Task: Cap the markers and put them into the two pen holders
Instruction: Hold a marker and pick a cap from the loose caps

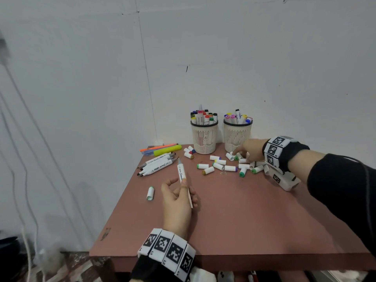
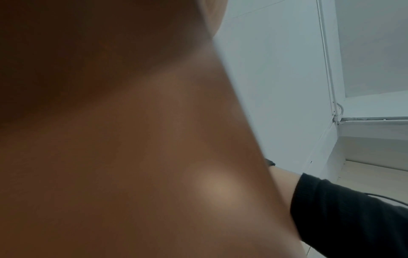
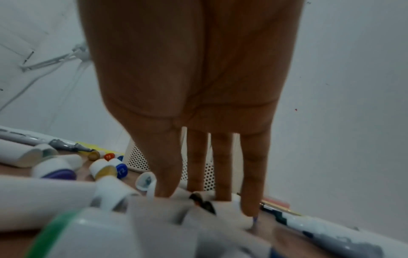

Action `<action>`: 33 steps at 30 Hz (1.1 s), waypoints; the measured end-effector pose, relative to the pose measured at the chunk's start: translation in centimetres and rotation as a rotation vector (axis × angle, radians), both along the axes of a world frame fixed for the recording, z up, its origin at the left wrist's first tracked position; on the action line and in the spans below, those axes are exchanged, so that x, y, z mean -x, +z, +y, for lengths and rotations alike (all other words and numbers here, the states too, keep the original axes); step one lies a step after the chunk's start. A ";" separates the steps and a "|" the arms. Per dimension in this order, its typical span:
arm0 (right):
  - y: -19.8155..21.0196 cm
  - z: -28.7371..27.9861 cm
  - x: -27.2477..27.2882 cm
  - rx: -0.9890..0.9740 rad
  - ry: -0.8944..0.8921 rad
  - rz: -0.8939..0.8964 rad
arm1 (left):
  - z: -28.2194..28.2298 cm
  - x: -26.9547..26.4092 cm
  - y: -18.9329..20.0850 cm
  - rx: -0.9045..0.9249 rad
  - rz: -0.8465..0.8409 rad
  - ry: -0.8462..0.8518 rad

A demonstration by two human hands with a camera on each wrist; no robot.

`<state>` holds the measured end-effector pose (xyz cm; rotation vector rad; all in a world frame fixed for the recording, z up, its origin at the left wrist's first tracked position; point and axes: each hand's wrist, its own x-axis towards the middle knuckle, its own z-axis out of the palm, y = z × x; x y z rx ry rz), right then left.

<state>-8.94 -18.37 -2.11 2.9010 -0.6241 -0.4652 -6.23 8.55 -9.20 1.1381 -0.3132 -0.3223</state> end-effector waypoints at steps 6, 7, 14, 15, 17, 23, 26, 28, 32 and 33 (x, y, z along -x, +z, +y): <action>0.7 -0.7 0.4 -0.164 0.061 -0.071 | -0.1 0.0 0.0 -0.026 -0.009 -0.005; 0.9 -0.9 0.5 -0.162 0.056 -0.108 | 0.0 0.0 0.0 -0.033 -0.015 -0.004; 1.3 -1.4 1.6 0.016 -0.100 0.029 | 0.1 0.1 0.1 -0.044 -0.024 0.001; 1.2 -1.4 1.7 0.009 -0.104 0.074 | 0.1 0.1 0.1 -0.044 -0.026 -0.001; 1.2 -1.3 1.9 -0.029 -0.113 0.122 | 0.1 0.2 0.2 -0.036 -0.026 -0.007; 1.2 -1.9 2.0 -0.201 -0.150 0.048 | 0.1 0.2 0.3 -0.035 -0.024 -0.012; 2.1 -2.6 2.1 -0.109 -0.123 -0.119 | 0.1 0.2 0.3 -0.036 -0.026 -0.007; 2.5 -3.1 2.1 -0.035 -0.144 -0.175 | 0.1 0.3 0.3 -0.042 -0.035 -0.004; 2.4 -2.9 2.3 -0.034 -0.161 -0.048 | 0.2 0.3 0.3 -0.044 -0.040 -0.010; 2.2 -2.8 2.3 -0.039 -0.167 -0.011 | 0.2 0.3 0.4 -0.046 -0.042 -0.010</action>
